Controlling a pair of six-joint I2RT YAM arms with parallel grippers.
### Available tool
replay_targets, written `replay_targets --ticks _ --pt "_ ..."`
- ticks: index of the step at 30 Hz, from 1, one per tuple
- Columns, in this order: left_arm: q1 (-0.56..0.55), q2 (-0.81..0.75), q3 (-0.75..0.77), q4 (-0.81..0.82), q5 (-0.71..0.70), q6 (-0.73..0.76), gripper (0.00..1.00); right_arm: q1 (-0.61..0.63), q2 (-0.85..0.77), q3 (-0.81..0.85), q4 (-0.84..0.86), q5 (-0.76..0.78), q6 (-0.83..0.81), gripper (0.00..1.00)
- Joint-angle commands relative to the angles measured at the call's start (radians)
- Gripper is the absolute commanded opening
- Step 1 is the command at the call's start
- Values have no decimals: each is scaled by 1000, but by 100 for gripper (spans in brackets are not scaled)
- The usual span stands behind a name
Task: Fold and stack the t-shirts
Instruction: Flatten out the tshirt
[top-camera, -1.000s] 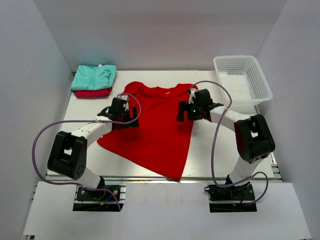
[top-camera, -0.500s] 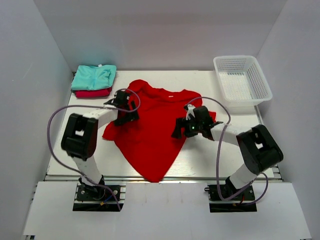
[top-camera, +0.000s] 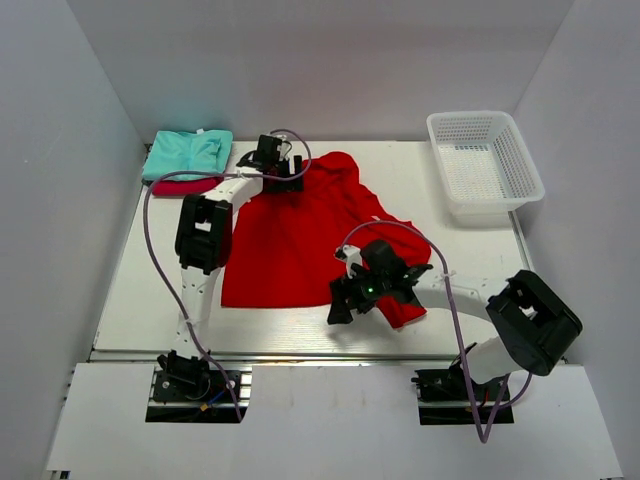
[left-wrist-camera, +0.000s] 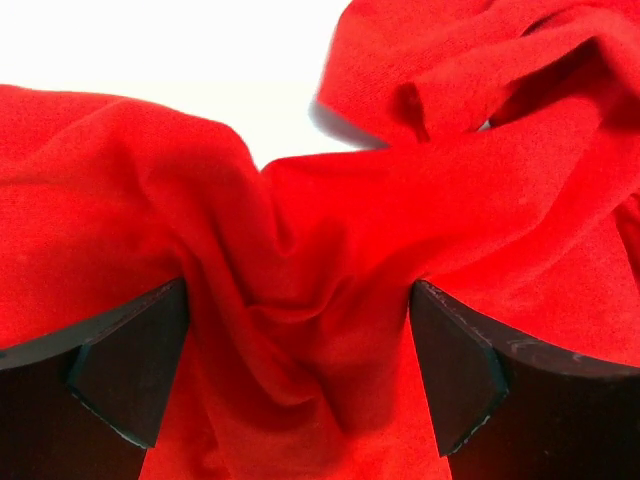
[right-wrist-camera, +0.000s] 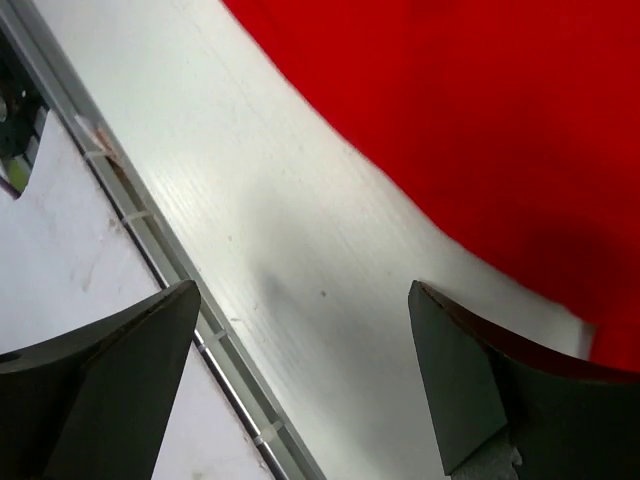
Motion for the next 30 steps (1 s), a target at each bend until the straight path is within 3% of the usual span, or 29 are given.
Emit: replay_targets --ticks 1,4,10,13,16,18,19,20,22,25,30 --pt "2 36 105 -134 -5 34 99 -4 28 123 -82 43 -62 90" --pt "12 -4 190 -176 -46 71 99 -8 7 194 -117 121 -68 90" --pt "12 -258 119 -146 -59 107 99 -51 -42 337 -222 434 23 90" --pt "3 -438 -90 -117 -29 76 99 -94 30 401 -297 612 55 90" --pt "-6 -671 -491 -70 -94 -14 99 -151 50 420 -387 698 96 90" --pt "-6 -796 -668 -9 -112 -106 99 -198 26 396 -409 732 124 90" --pt "-6 -856 -844 30 -92 -129 99 -209 7 361 -415 738 129 90" --pt "-6 -966 -928 120 -68 -142 99 -227 1 345 -415 735 119 90" --pt "-6 -1037 -1104 182 1 -182 99 -243 -7 293 -420 729 112 90" --pt "-6 -1087 -1229 235 30 -205 99 -251 7 253 -453 729 125 90" --pt "-6 -1036 -1301 245 56 -199 99 -251 -2 186 -495 764 158 90"
